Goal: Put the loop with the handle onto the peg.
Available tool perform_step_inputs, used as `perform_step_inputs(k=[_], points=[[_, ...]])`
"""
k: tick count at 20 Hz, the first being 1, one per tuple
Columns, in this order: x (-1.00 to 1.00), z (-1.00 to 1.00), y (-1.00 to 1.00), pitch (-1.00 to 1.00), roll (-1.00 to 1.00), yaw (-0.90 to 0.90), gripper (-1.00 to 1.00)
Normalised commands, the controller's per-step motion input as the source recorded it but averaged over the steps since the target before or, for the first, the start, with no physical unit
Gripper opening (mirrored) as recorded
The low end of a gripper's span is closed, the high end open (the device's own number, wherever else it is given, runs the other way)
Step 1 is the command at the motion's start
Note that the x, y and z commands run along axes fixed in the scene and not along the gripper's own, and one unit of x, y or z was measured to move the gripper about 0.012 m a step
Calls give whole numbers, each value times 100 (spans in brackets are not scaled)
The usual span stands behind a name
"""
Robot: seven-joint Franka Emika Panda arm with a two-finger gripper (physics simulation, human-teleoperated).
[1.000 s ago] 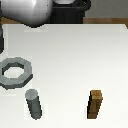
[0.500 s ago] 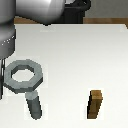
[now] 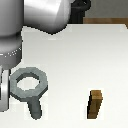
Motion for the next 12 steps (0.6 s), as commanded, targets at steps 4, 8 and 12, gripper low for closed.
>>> perform_step_inputs(k=[4, 8, 12], points=[[0, -100, 0, 0, 0, 0, -100], [0, -50, 0, 0, 0, 0, 100], [0, 0, 0, 0, 0, 0, 100]])
